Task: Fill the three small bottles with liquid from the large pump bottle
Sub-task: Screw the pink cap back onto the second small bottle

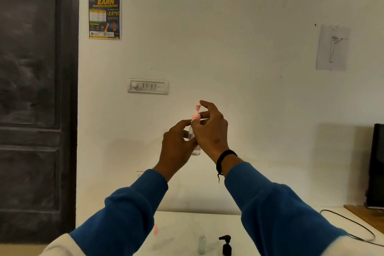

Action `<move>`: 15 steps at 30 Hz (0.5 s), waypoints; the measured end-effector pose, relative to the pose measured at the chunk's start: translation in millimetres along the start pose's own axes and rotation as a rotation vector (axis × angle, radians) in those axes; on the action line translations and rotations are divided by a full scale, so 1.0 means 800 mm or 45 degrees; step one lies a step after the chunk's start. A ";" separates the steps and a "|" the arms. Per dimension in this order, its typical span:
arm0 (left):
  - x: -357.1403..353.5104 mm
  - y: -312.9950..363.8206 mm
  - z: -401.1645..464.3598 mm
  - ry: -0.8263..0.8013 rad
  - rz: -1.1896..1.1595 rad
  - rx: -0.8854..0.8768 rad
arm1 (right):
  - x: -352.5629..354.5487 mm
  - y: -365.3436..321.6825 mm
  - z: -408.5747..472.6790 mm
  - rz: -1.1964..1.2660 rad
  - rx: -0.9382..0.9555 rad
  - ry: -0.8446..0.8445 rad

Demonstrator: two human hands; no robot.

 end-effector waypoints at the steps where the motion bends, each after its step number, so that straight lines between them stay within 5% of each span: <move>1: -0.001 0.000 0.000 0.001 0.002 -0.002 | -0.001 0.000 -0.001 0.001 0.005 -0.001; 15: -0.006 -0.004 0.003 0.035 0.036 -0.009 | -0.003 0.001 -0.009 0.023 0.037 0.046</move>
Point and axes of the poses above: each hand's wrist, its own z-axis towards the middle knuckle, its own x-axis out of the back of the hand, y = z × x, the point moved 6 cm from there along z, towards the middle knuckle, and after that the axes turned 12 degrees about z, right-handed, at the moved point
